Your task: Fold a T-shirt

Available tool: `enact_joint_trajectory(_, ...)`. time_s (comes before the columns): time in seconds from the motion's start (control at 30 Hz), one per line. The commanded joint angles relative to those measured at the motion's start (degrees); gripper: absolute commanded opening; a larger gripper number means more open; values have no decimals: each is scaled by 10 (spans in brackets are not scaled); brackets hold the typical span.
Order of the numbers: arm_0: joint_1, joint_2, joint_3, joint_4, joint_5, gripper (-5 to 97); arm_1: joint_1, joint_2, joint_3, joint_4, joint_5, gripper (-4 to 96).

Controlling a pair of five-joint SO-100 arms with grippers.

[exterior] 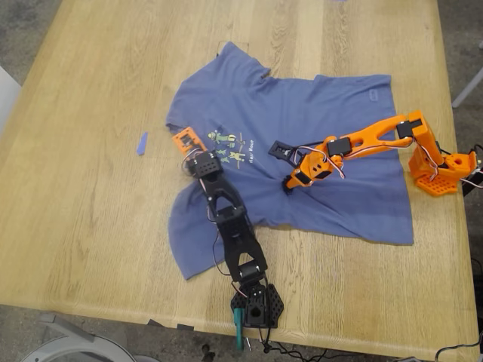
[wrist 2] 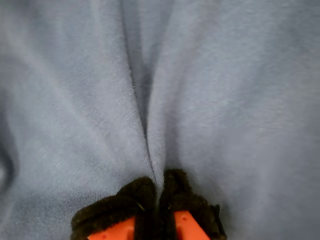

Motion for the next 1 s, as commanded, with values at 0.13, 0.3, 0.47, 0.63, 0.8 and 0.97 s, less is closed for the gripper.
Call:
enact_joint_trajectory(0.13,69,167,-4,29,2,0,21,30,-150,103,-17,-2)
enact_joint_trajectory(0.3,92,205,-3,54,4,0,16,29,-225,156,-15,-2)
enact_joint_trajectory(0.47,113,234,-2,63,4,0,19,29,-277,183,-14,-2)
enact_joint_trajectory(0.63,145,258,-2,65,4,0,39,29,-322,197,-14,-2)
enact_joint_trajectory(0.8,187,283,-2,54,4,0,63,29,-348,193,-14,-2)
enact_joint_trajectory(0.97,212,307,-1,49,6,0,91,28,-361,178,-17,-2)
